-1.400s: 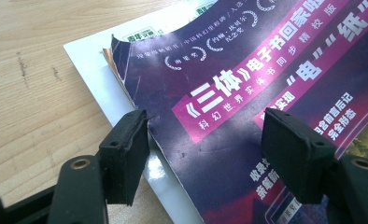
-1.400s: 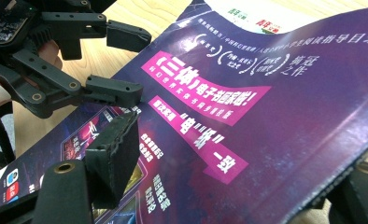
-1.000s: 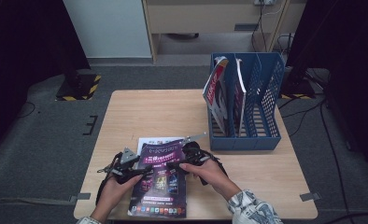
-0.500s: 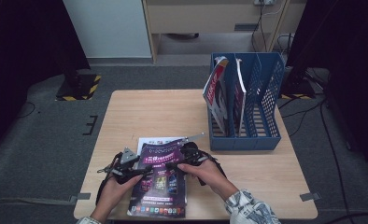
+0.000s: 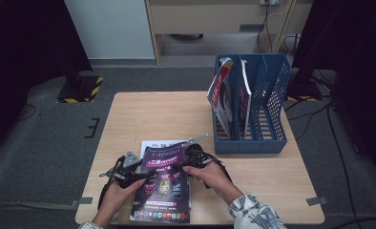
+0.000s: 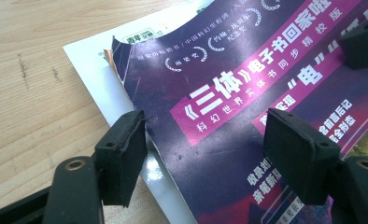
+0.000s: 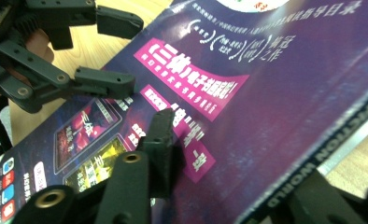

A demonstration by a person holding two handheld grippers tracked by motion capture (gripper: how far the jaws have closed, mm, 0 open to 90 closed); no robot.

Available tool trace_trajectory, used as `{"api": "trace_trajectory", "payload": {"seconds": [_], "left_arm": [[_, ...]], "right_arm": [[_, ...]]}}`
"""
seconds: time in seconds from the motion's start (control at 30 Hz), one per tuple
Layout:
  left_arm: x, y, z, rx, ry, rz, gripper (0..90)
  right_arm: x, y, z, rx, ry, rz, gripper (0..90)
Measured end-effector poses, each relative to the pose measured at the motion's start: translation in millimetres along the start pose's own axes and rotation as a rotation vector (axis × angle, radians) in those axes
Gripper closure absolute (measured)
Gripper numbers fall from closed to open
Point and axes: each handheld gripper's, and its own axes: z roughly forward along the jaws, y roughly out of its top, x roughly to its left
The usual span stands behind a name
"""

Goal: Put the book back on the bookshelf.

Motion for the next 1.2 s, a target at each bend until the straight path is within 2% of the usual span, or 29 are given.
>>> {"api": "trace_trajectory", "payload": {"seconds": [0.1,0.33,0.5,0.53,0.93,1.2], "left_arm": [[-0.7,1.1,-0.3,0.006,0.003,0.008,28.4],[0.3,3.1,-2.8,-0.003,-0.009,0.000,24.8],[1.5,4.2,-4.9,-0.012,-0.012,-0.003,22.7],[1.7,4.2,-5.5,-0.013,-0.010,-0.007,22.3],[5.5,4.4,-9.5,-0.030,-0.018,-0.012,22.0],[4.2,5.3,-9.5,-0.035,-0.040,-0.005,22.0]], "right_arm": [[3.1,3.4,-1.4,-0.014,-0.006,-0.026,68.1],[6.8,12.8,-8.7,-0.059,-0.001,-0.047,73.6],[11.3,25.8,-17.6,-0.085,-0.011,-0.077,76.4],[12.2,30.8,-21.0,-0.102,-0.018,-0.097,77.6],[20.7,51.3,-31.9,-0.158,-0.031,-0.142,82.3],[26.1,65.3,-41.9,-0.188,-0.044,-0.174,84.2]]}}
